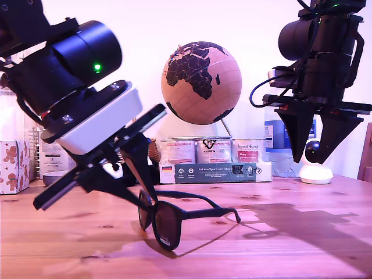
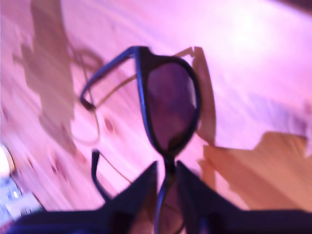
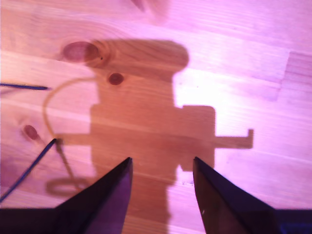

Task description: Pick up the sunglasses and open them, then place them back on the table

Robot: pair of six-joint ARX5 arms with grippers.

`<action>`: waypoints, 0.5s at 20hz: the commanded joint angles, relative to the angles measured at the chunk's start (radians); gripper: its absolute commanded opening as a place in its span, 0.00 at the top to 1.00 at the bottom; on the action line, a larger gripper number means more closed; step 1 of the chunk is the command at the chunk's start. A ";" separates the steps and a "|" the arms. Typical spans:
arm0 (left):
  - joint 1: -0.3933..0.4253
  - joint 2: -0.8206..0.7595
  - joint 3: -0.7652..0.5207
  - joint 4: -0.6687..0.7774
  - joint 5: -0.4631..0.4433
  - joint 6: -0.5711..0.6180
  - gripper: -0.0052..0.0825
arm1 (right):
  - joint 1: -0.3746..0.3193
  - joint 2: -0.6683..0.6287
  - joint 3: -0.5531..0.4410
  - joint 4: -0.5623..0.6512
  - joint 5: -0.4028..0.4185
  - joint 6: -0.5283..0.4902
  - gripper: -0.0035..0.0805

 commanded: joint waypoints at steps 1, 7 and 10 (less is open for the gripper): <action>0.013 0.029 0.001 0.003 0.004 0.006 0.73 | 0.005 0.005 -0.006 0.001 -0.003 0.000 0.54; 0.013 0.020 0.001 0.005 0.000 0.005 0.66 | 0.005 0.005 -0.006 0.002 -0.003 0.000 0.54; 0.003 -0.016 0.001 0.003 -0.002 0.001 0.66 | 0.005 0.005 -0.006 0.012 -0.002 -0.005 0.54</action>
